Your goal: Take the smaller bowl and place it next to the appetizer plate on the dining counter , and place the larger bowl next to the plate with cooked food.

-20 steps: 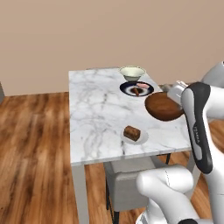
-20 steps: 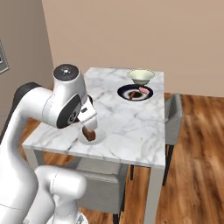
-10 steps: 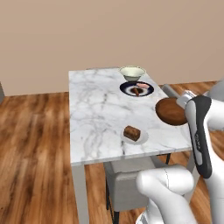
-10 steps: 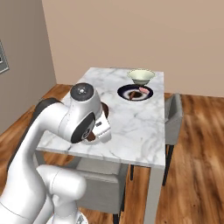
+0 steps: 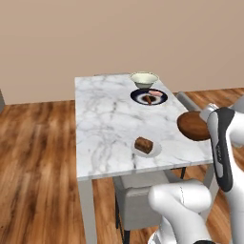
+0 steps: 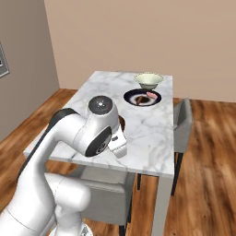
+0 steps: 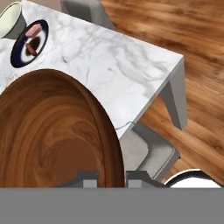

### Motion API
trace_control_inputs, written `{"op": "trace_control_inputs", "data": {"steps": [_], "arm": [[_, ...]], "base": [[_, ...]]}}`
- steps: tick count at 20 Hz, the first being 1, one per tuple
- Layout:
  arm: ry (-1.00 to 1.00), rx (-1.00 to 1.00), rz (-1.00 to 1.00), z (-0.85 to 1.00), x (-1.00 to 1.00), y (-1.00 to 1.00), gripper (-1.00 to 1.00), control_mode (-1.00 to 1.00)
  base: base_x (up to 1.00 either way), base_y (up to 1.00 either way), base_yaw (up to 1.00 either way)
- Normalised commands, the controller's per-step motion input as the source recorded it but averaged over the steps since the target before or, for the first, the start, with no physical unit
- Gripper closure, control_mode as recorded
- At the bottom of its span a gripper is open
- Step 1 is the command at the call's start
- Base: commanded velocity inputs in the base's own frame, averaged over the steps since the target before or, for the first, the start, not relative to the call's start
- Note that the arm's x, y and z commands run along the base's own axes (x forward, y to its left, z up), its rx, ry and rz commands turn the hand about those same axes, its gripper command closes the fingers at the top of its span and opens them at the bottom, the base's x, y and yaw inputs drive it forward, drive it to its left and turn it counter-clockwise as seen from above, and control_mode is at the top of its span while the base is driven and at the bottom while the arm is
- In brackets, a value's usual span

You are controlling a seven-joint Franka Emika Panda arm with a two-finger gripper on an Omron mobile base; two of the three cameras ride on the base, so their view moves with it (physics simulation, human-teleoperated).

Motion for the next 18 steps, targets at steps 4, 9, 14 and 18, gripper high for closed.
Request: {"op": "trace_control_inputs", "data": {"steps": [4,9,14,18], "arm": [[0.05,0.00,0.00,-0.28,0.23,-0.05,1.00,-1.00],[0.01,0.00,0.00,-0.36,0.33,0.00,1.00,-1.00],[0.00,0.00,0.00,-0.37,0.26,0.00,1.00,-1.00],[0.00,0.00,0.00,-0.35,0.27,0.00,1.00,-1.00]], "base": [[0.00,0.00,0.00],[0.00,0.00,0.00],[0.00,0.00,0.00],[0.00,0.00,0.00]]}}
